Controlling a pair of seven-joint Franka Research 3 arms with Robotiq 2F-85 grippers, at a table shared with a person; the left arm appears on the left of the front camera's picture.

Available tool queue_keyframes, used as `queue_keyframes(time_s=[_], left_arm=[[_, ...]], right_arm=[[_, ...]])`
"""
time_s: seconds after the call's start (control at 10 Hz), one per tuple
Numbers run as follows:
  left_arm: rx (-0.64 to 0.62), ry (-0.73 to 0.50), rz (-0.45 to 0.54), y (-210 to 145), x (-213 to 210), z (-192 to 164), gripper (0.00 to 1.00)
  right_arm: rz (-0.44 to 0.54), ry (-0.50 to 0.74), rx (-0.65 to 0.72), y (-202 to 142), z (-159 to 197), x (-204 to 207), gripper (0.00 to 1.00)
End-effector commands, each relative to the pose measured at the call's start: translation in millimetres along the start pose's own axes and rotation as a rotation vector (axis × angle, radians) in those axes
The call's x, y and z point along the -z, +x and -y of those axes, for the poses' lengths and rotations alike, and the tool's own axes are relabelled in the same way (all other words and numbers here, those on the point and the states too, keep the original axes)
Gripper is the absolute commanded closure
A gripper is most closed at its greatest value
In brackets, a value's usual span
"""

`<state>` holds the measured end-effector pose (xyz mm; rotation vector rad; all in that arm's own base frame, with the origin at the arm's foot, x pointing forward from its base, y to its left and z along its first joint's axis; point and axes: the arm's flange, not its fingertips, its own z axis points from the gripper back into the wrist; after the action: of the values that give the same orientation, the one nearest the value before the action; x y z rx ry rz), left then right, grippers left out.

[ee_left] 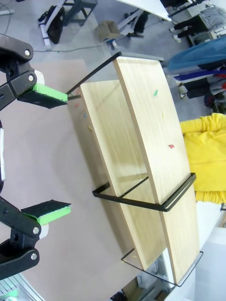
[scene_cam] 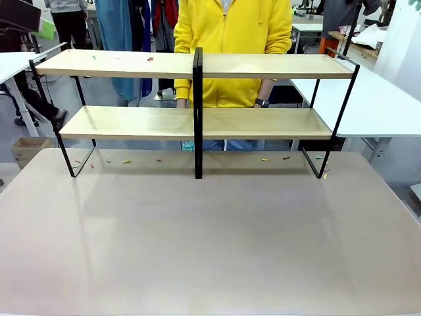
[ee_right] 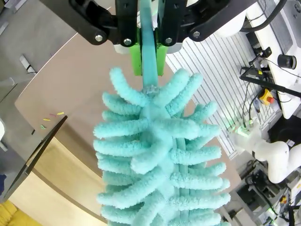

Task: Clean the shelves.
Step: Clean another randomly selected level of the Shelf with the Duster.

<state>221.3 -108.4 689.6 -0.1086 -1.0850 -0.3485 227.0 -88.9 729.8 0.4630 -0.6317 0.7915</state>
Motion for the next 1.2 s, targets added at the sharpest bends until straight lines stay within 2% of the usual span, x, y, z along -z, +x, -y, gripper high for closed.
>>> queue_keyframes(time_s=[0.0,0.1,0.2,0.3,0.4,0.5,0.6,0.8,0.9,1.0,1.1], left_arm=[[-0.002,-0.005,0.000,-1.2,0.3,-0.8,0.00],[-0.002,-0.005,0.000,-1.2,0.3,-0.8,0.00],[-0.002,-0.005,0.000,-1.2,0.3,-0.8,0.00],[-0.002,-0.005,0.000,-1.2,0.3,-0.8,0.00],[-0.002,-0.005,0.000,-1.2,0.3,-0.8,0.00],[-0.002,-0.005,0.000,-1.2,0.3,-0.8,0.00],[-0.002,-0.005,0.000,-1.2,0.3,-0.8,0.00],[-0.002,-0.005,0.000,-1.2,0.3,-0.8,0.00],[-0.002,-0.005,0.000,-1.2,0.3,-0.8,0.00],[-0.002,-0.005,0.000,-1.2,0.3,-0.8,0.00],[-0.002,-0.005,0.000,-1.2,0.3,-0.8,0.00]], right_arm=[[-0.121,-0.079,-0.023,34.9,-16.6,24.8,0.88],[-0.261,-0.087,-0.083,86.7,-29.7,64.1,0.88],[-0.336,-0.092,-0.151,138.3,-50.7,104.5,0.88],[-0.440,-0.181,-0.159,186.5,-84.2,149.6,0.88],[-0.537,-0.225,-0.172,201.5,-106.2,177.3,0.88],[-0.616,-0.207,-0.310,192.1,-118.4,190.3,0.88],[-0.421,-0.137,-0.204,172.8,-114.2,184.9,0.88],[-0.421,-0.137,-0.204,172.8,-114.2,184.9,0.88],[-0.498,-0.159,-0.241,191.7,-125.7,207.8,0.88],[-0.509,-0.130,-0.211,207.5,-116.7,216.4,0.88],[-0.464,-0.110,-0.175,251.8,-101.0,232.5,0.88]])
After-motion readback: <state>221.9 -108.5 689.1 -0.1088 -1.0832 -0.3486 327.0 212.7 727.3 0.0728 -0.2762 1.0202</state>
